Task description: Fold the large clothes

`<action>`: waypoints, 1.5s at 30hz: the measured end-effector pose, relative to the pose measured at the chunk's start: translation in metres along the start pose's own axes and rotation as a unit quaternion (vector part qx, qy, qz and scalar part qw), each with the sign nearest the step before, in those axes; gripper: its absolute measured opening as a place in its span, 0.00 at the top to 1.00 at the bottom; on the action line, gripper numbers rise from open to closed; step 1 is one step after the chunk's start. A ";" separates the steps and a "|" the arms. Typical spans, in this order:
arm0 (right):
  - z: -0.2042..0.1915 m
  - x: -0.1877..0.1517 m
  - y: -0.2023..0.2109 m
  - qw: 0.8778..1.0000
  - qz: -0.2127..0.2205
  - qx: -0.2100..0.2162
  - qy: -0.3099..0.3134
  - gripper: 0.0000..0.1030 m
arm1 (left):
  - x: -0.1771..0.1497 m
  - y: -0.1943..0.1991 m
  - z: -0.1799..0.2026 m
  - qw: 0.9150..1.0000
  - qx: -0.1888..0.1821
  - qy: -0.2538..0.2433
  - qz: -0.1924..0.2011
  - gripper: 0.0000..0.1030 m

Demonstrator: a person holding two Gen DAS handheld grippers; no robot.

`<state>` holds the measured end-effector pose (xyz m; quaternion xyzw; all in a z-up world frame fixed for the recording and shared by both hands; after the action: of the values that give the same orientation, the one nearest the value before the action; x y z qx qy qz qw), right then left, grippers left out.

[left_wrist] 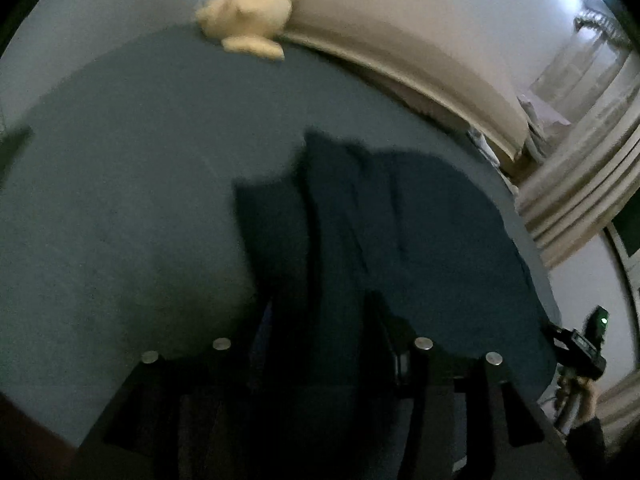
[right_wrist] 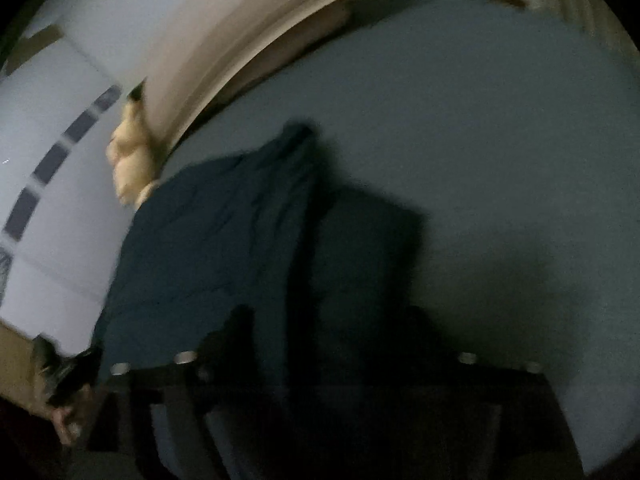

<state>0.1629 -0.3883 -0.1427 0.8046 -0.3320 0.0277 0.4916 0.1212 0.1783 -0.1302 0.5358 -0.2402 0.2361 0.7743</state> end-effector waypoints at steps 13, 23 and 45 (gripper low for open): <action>-0.144 0.016 0.000 0.983 0.133 -0.052 0.119 0.10 | 0.083 -0.037 0.145 0.965 0.167 -0.191 0.060 0.41; -0.198 -0.003 -0.098 0.977 0.098 -0.107 0.158 0.10 | 0.095 -0.148 0.165 0.966 0.191 -0.174 -0.031 0.38; -0.190 -0.037 -0.001 0.978 0.127 -0.067 0.149 0.03 | 0.062 -0.041 0.161 0.968 0.191 -0.156 0.044 0.23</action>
<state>0.1882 -0.2160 -0.0590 0.7084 -0.3552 0.1872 0.5805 0.1756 0.0200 -0.0701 0.6927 -0.3320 0.2250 0.5995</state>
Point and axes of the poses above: each gripper's, at about its wrist camera, not at the fingertips, and y roughly against the way its jaws point, z to its right, x to its top, the point moved 1 cm from there along -y, roughly the way its jaws point, and after that the axes turned 12 degrees about -y, right-handed, at the moved point
